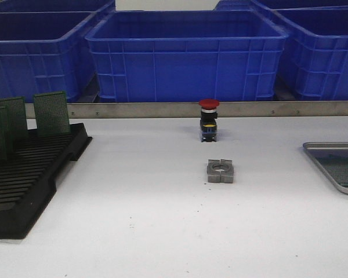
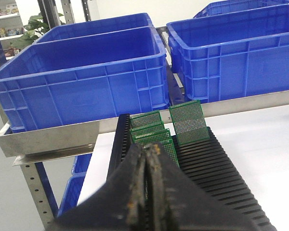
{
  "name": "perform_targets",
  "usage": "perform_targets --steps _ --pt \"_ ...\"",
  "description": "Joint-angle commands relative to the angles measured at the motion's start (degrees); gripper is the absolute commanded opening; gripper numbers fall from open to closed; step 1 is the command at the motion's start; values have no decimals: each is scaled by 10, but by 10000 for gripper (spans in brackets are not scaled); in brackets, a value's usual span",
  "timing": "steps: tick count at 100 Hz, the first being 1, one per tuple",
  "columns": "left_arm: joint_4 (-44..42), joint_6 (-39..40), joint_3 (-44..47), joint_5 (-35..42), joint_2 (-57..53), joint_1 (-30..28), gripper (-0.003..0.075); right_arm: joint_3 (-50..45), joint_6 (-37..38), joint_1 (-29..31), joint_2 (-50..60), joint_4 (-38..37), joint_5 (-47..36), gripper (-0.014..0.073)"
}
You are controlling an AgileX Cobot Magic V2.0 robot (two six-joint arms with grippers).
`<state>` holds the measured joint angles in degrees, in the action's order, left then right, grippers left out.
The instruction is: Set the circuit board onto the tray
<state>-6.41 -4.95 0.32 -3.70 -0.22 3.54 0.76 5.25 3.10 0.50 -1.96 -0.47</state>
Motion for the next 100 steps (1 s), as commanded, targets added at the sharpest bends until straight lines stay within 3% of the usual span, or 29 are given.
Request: perform_targets --steps 1,23,100 --pt "1 5 22 49 -19 -1 -19 -6 1 -3 11 -5 -75 -68" --pt "1 5 22 49 -19 -1 -19 -27 1 -29 11 -5 -95 -68" --pt "1 5 22 49 -19 -1 -19 -27 1 -29 11 -5 -96 -68"
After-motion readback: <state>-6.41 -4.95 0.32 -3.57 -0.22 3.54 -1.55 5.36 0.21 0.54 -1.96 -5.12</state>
